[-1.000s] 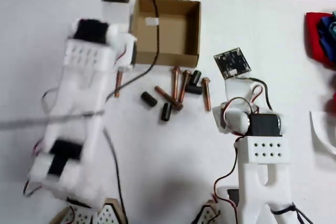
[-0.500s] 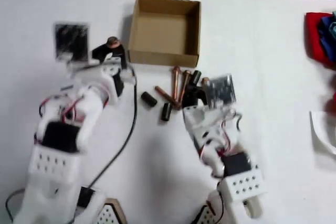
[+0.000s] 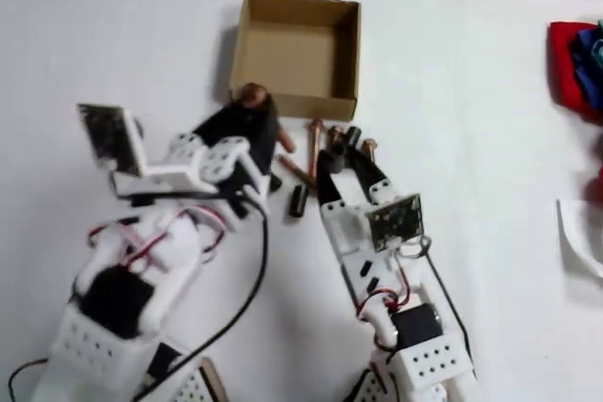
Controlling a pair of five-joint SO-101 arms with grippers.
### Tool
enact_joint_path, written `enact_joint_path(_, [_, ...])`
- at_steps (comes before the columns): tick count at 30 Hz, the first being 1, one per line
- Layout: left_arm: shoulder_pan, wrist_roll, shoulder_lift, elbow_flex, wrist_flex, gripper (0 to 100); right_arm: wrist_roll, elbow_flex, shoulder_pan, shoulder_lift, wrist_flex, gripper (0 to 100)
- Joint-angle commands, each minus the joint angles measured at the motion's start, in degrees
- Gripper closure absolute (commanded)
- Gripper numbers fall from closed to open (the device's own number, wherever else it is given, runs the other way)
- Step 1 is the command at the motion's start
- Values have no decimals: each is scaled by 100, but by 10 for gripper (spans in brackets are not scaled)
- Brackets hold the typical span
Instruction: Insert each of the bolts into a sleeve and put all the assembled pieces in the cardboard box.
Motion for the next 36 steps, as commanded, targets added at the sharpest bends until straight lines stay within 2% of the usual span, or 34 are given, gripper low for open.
enact_joint_path(1, [167,44,624,-338,-466,974,176,70,-66,-13,-154,978])
enact_joint_path(7, [580,44,1855,-1182,-281,974,185,70,-92,13,-127,978])
enact_joint_path(12, [624,44,2347,-1675,-255,974,185,70,-101,-4,-119,978])
enact_joint_path(23, [615,44,2910,-1710,-246,974,185,70,-101,-13,-119,978])
enact_joint_path(36, [633,-941,2980,-1727,-26,974,185,70,-101,13,-119,978])
